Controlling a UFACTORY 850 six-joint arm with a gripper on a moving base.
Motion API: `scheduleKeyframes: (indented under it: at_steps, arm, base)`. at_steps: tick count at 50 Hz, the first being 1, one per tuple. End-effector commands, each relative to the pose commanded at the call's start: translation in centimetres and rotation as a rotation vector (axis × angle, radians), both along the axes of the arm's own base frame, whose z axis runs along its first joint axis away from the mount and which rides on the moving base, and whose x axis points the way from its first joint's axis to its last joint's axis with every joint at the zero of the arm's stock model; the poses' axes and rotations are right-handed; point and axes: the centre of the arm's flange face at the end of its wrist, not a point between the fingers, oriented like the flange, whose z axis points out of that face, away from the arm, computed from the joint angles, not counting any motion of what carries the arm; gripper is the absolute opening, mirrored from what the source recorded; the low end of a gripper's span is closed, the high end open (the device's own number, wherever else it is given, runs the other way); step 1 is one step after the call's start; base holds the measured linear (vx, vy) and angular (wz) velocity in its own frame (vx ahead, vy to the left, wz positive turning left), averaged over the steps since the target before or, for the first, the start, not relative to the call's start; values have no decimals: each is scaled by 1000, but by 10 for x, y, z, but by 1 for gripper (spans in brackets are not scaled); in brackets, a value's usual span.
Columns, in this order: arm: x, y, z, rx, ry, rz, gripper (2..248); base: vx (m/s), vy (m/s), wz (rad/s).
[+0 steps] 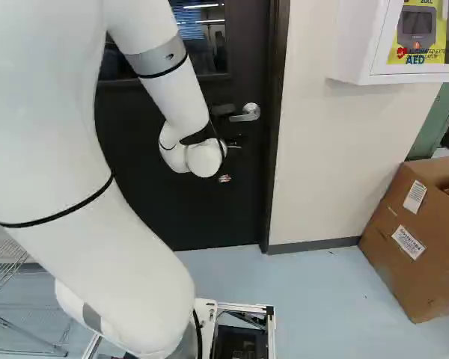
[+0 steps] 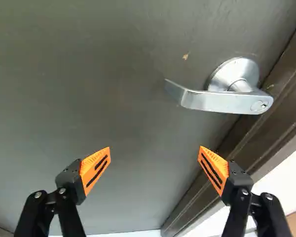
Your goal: Open the door and move inside
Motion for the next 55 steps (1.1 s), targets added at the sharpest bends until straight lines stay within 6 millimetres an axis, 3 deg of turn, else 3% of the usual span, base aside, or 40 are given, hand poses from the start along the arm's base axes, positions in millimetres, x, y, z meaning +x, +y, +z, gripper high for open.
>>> scheduleKeyframes:
  at_steps: [55]
  arm:
    - [-5, 1, 56, -28, -132, 0, 247]
  base:
    - [0, 0, 0]
